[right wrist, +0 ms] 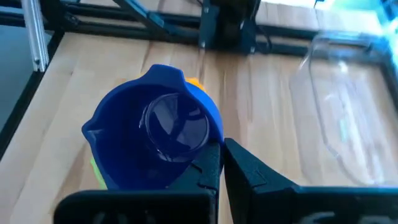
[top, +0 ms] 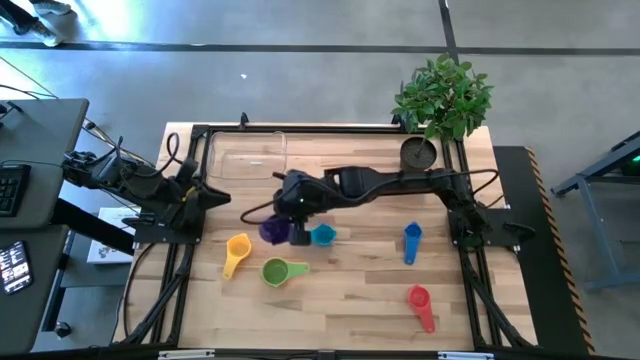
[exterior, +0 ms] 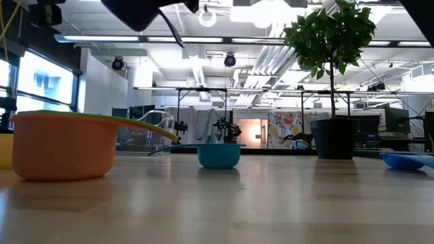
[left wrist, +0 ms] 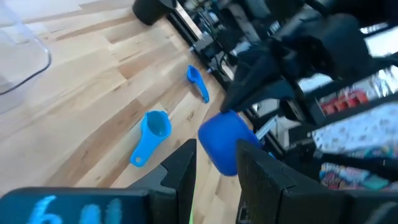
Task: Nest measuring cups in basket
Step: Stack the dark blue measuring cup on top of the green measuring cup
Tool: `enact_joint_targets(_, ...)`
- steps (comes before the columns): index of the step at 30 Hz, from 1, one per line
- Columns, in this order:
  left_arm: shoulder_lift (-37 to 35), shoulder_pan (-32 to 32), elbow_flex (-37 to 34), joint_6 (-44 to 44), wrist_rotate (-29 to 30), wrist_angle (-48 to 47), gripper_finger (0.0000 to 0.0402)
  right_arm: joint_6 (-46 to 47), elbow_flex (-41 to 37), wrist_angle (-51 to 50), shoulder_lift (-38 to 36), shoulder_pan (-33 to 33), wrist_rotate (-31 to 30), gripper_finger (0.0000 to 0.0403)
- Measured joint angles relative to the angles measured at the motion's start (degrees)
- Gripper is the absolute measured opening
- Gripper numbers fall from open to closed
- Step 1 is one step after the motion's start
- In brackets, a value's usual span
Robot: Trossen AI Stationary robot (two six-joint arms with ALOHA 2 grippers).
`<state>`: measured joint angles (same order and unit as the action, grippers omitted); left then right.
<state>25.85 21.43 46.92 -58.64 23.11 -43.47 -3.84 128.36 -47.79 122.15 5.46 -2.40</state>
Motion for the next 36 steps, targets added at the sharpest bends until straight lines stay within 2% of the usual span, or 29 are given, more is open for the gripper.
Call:
enact_joint_targets(7,0.0,-0.02,0.0,-5.55,3.88,0.0,0.0102,-5.31,0.36,2.47,0.18,-0.16,4.98,0.0)
enact_joint_targets(13,0.02,-0.01,0.0,-8.26,7.0,-0.04,0.0101,-5.67,0.36,1.97,1.87,0.86,7.35,0.0)
enact_joint_targets(36,1.38,-0.02,0.0,-8.74,9.09,-0.11,0.0101,-10.18,0.24,3.35,12.36,3.53,9.15,0.0)
